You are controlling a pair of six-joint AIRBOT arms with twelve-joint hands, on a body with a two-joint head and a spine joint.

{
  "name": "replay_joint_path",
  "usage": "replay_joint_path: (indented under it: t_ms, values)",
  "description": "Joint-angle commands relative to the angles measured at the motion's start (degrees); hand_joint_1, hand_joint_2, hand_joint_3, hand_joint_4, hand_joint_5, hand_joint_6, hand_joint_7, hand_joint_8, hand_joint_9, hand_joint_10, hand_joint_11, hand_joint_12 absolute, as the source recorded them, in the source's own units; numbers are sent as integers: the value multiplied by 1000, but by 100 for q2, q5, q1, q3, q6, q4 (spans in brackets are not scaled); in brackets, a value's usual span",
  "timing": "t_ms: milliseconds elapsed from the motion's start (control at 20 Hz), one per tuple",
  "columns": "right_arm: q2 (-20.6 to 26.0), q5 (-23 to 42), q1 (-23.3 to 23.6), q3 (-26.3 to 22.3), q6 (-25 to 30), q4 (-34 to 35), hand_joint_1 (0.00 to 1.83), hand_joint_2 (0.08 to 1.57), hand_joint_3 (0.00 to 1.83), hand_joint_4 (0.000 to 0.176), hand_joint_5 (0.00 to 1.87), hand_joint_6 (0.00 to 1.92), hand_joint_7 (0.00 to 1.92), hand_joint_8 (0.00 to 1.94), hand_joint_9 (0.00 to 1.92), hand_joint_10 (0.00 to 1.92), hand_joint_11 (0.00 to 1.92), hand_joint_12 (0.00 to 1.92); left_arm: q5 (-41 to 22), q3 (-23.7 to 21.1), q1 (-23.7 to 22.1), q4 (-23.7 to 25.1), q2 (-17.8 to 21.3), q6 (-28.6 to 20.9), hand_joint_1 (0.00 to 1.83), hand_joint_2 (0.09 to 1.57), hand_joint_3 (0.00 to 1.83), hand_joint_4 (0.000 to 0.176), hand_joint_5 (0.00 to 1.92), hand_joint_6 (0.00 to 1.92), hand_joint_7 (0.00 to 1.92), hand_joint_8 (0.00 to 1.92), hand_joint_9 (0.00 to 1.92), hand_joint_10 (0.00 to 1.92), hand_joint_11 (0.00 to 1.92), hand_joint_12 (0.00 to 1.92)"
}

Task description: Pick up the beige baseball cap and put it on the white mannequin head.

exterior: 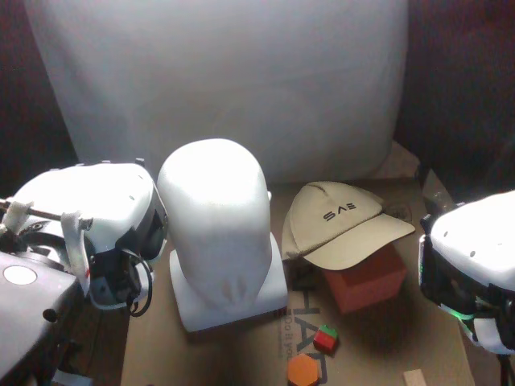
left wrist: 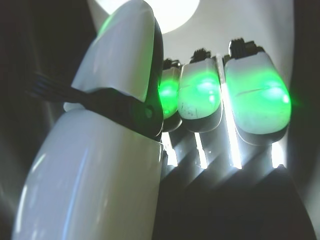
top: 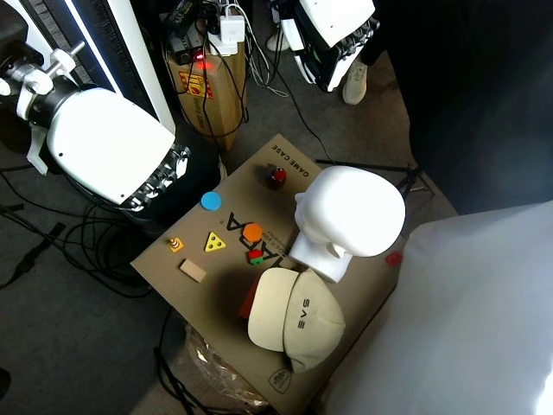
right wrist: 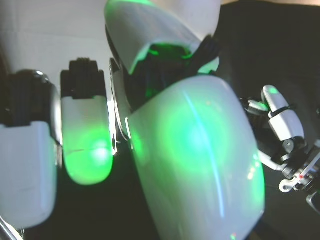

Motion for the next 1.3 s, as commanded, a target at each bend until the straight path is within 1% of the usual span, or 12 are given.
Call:
replay_joint_path:
  t_ms: [0,150,200,250,450,550,750,850,900,1000,1100,1250]
  values:
    - [13,250,19,-23,-13,-333,0,1015,145,0,192,78,243,31,219,137,5,1052,-295,-10,-43,418,13,32,0,1071,237,0,0,0,0,0,0,0,0,0]
    - [1,260,17,-21,-19,-333,0,1015,145,0,192,78,243,31,219,137,5,1052,-319,-10,-5,425,16,23,0,1071,237,0,0,0,0,0,0,0,0,0]
    - [-9,252,15,-16,-109,-333,0,1060,54,0,210,32,253,8,250,65,0,1081,-319,-11,15,437,16,-7,0,1130,116,0,0,0,0,0,0,0,0,0]
    - [-15,228,16,-5,-190,-333,0,1078,10,0,219,7,256,0,269,22,0,1092,-319,-14,23,444,16,-11,0,1147,85,0,0,0,0,0,0,0,0,0]
    - [-113,-66,-72,226,-207,-581,0,1072,2,0,228,8,264,3,261,13,0,1083,-369,-13,93,473,33,-26,0,1151,76,0,0,0,0,0,0,0,0,0]
    - [-233,-210,-312,455,267,-1315,0,1073,2,0,236,8,263,1,267,10,0,1104,-554,2,315,775,42,-269,0,1154,71,0,0,0,0,0,0,0,0,0]
    - [-638,-204,-785,1045,1149,-2919,0,1101,8,0,219,1,266,0,266,5,0,1068,-1414,167,1174,1607,-204,-1393,0,1156,64,0,0,0,0,0,0,0,0,0]
    - [-820,-218,-927,1386,1499,-3417,365,1087,0,0,185,2,258,1,261,1,0,1032,-1679,244,1454,1699,-376,-1736,0,1157,61,0,0,0,0,0,0,0,0,0]
    - [-951,-290,-968,1626,1629,-3520,670,1038,0,0,197,9,256,2,257,2,0,1025,-1904,281,1646,1796,-503,-1950,0,1158,60,0,0,0,0,0,0,0,0,0]
    - [-1221,-380,-1023,2084,1718,-3521,969,967,0,0,216,7,250,0,258,2,0,1032,-2235,345,1885,1886,-754,-2112,0,1158,57,0,0,0,0,0,0,0,0,0]
    - [-1484,-394,-1135,2479,1726,-3568,1029,928,0,0,224,6,249,0,256,1,0,1054,-2301,486,2090,2129,-1009,-2324,0,1159,55,0,0,0,0,0,0,0,0,0]
    - [-1883,-371,-1326,3133,1746,-3736,1118,932,0,0,255,13,267,6,268,5,0,1090,-2502,747,2278,2358,-1434,-2442,0,1161,51,0,0,0,0,0,0,0,0,0]
